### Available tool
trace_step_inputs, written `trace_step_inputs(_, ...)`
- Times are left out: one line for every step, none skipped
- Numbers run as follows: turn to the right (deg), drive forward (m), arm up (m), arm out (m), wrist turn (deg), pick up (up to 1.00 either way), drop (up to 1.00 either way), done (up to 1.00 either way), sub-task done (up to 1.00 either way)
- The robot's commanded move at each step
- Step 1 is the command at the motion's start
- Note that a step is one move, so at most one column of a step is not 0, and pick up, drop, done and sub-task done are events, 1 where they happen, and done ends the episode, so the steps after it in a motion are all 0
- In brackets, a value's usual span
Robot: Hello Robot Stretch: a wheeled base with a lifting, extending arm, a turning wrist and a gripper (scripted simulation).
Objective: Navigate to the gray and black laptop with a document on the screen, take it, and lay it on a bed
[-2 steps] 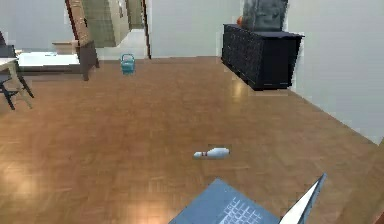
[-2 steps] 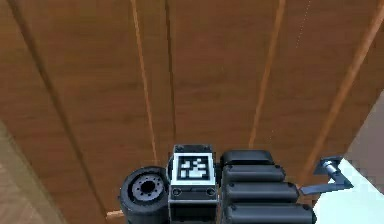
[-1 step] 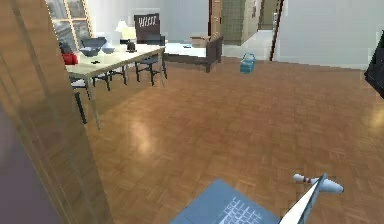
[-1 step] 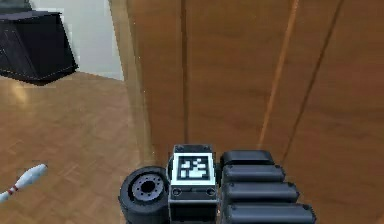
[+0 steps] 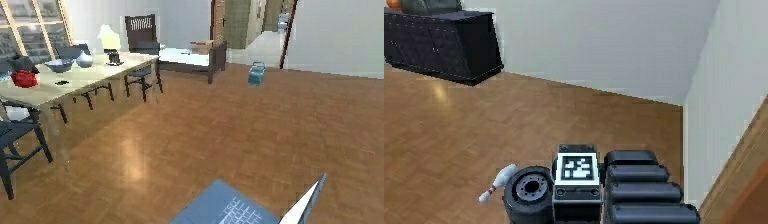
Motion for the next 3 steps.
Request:
trace_step_inputs(0.0, 1.00, 0.00, 0.00, 0.0, 0.00, 0.00, 0.00, 0.00)
trace_step_inputs(-3.0, 0.00, 0.00, 0.00, 0.0, 0.00, 0.00, 0.00, 0.00)
trace_step_inputs(0.0, 1.00, 0.00, 0.00, 0.0, 0.00, 0.00, 0.00, 0.00)
